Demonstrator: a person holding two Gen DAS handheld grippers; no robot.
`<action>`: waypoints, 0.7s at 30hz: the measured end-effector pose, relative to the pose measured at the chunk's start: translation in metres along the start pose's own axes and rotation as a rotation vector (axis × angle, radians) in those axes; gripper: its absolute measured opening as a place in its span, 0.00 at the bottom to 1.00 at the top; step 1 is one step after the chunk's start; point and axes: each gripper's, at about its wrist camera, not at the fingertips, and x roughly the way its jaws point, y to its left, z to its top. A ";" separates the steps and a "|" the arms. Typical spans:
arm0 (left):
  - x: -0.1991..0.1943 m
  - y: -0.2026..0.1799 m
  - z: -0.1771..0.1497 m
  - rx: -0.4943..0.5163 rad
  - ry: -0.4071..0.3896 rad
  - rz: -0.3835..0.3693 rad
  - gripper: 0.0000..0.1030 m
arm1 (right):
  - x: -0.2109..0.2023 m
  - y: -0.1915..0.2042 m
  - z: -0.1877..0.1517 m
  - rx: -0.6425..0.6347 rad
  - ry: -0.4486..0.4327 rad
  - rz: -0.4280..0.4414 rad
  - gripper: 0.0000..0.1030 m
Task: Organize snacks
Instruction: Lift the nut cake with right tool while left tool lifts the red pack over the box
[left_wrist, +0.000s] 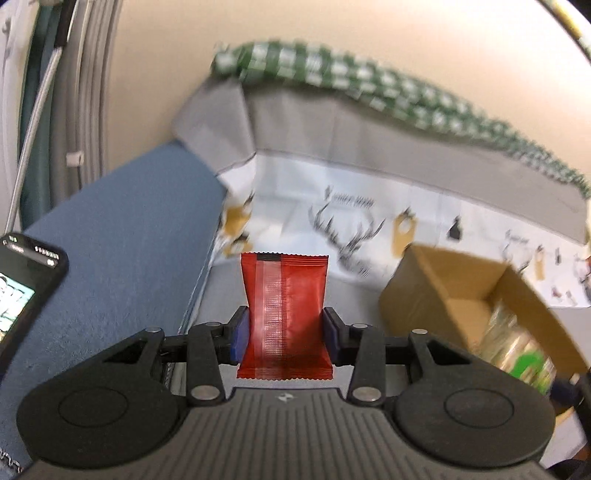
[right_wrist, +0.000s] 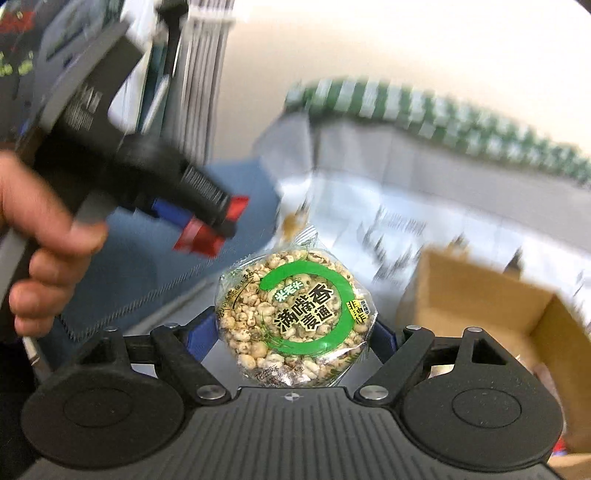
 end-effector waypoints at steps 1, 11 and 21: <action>-0.007 -0.002 0.000 -0.007 -0.018 -0.013 0.44 | -0.008 -0.006 0.002 0.003 -0.027 -0.018 0.81; -0.008 -0.051 -0.003 0.081 -0.056 -0.084 0.45 | -0.046 -0.117 0.043 0.097 -0.216 -0.251 0.81; 0.018 -0.108 -0.004 0.092 -0.079 -0.173 0.45 | -0.029 -0.212 0.018 0.265 -0.142 -0.428 0.81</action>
